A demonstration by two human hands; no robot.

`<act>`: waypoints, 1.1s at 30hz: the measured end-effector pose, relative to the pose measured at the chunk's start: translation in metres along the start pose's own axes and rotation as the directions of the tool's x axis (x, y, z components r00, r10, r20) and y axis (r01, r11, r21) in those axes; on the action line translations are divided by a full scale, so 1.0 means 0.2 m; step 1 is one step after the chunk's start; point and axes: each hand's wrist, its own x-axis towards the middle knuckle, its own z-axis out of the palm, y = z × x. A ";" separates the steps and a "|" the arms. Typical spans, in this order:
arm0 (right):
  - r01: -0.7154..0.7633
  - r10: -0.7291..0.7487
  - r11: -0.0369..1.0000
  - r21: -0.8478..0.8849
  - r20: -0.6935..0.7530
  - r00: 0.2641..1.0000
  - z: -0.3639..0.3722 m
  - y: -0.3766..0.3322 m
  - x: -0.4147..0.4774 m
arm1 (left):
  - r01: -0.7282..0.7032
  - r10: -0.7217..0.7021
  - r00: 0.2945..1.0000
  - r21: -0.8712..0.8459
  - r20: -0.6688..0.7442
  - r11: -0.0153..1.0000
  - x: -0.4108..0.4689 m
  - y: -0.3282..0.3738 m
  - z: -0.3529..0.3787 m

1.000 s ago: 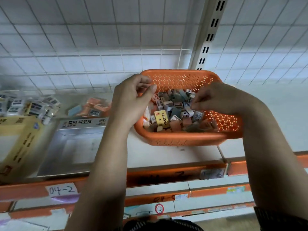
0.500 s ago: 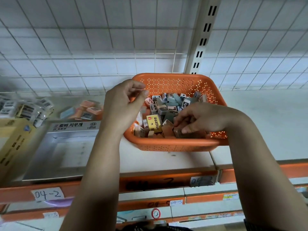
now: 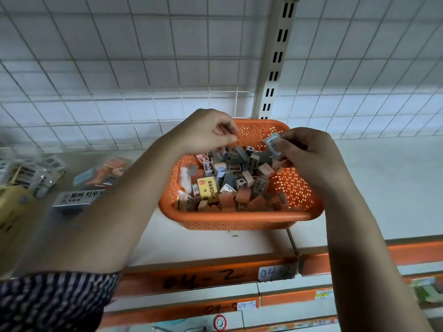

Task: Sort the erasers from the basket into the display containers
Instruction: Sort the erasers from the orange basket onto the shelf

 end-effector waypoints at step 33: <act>0.028 -0.018 0.995 0.092 -0.114 0.993 0.12 -0.14 -0.05 | -0.009 0.014 0.996 0.055 -0.093 0.998 0.09 0.02 0.04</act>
